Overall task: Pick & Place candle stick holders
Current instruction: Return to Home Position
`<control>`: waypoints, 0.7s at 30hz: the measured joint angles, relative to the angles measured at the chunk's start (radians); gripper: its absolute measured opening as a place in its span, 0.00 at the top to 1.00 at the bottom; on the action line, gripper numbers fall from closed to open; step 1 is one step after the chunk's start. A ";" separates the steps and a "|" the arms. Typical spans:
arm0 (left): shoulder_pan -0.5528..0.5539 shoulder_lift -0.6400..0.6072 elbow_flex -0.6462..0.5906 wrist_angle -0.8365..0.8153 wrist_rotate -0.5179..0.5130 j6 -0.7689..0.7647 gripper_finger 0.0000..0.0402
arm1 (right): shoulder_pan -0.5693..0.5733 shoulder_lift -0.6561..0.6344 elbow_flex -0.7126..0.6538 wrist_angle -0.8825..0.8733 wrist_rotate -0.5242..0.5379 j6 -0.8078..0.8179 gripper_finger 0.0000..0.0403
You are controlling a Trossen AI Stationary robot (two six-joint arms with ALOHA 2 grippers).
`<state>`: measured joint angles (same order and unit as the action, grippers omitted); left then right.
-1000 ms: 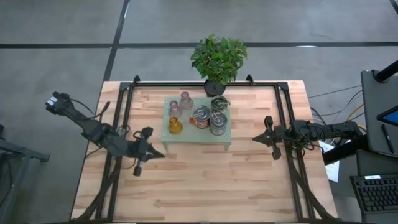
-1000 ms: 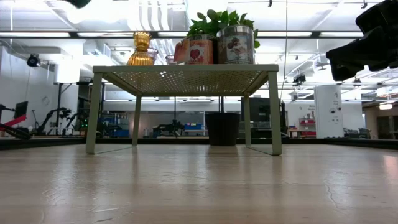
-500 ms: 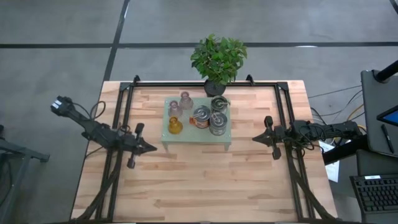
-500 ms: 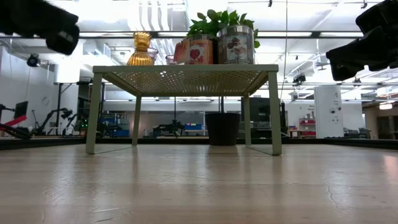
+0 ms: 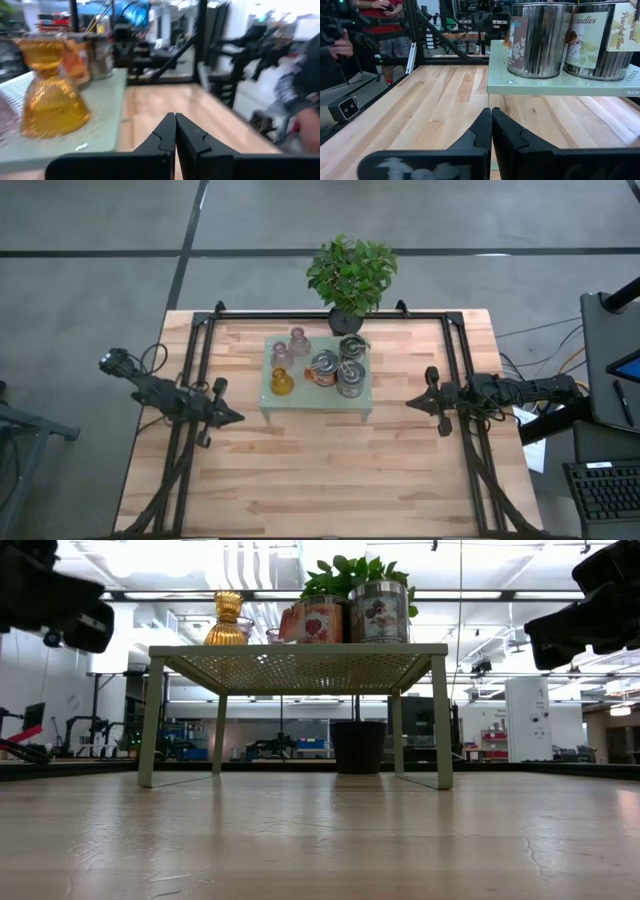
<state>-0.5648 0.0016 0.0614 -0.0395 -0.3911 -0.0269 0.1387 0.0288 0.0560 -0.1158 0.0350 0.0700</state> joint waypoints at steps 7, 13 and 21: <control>0.000 0.001 -0.020 0.011 -0.037 -0.010 0.98 | 0.000 0.004 0.000 0.002 -0.002 0.000 0.98; 0.000 0.012 -0.020 0.010 -0.040 0.051 0.98 | 0.000 0.008 0.000 0.000 -0.002 0.000 0.98; 0.000 0.022 -0.020 0.008 -0.040 0.051 0.98 | 0.000 0.007 0.000 0.000 -0.002 0.000 0.98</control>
<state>-0.5644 0.0235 0.0414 -0.0312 -0.4309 0.0238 0.1389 0.0357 0.0559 -0.1155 0.0334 0.0700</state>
